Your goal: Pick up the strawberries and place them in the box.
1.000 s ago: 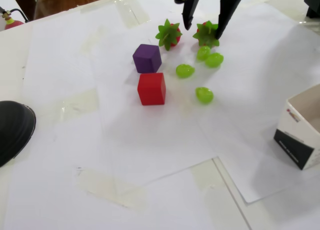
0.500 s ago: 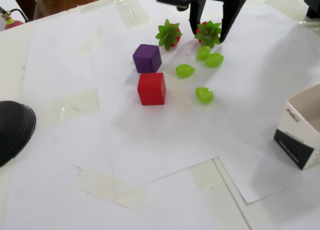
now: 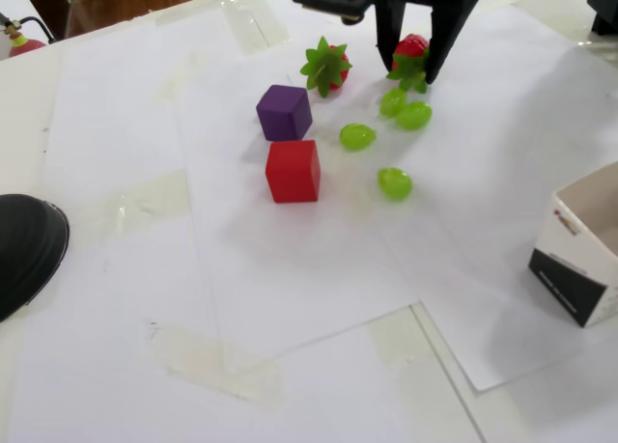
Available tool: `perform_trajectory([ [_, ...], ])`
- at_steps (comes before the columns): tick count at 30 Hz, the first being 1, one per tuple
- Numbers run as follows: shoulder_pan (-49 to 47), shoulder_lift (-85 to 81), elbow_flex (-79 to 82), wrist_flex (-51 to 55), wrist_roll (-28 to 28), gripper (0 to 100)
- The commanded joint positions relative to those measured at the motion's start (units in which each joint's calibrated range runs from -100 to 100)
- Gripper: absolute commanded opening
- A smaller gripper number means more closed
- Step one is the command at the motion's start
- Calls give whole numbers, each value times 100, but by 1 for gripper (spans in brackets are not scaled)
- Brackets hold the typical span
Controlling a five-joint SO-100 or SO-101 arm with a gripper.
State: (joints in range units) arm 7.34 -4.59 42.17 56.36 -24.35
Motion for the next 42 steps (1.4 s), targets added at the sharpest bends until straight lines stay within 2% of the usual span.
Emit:
perform_trajectory([
  [1, 45, -160, -117, 115, -39, 11],
  [6, 53, -263, -326, 385, 0, 11],
  [12, -80, -796, -1099, 1349, -10, 11],
  [18, -352, -1364, -2190, 2713, -220, 11],
  [23, -1072, -1665, -2754, 3253, -596, 12],
  [34, -3271, -1416, -2754, 2738, -1499, 12],
  [42, -4256, -900, -3299, 2125, -1626, 12],
])
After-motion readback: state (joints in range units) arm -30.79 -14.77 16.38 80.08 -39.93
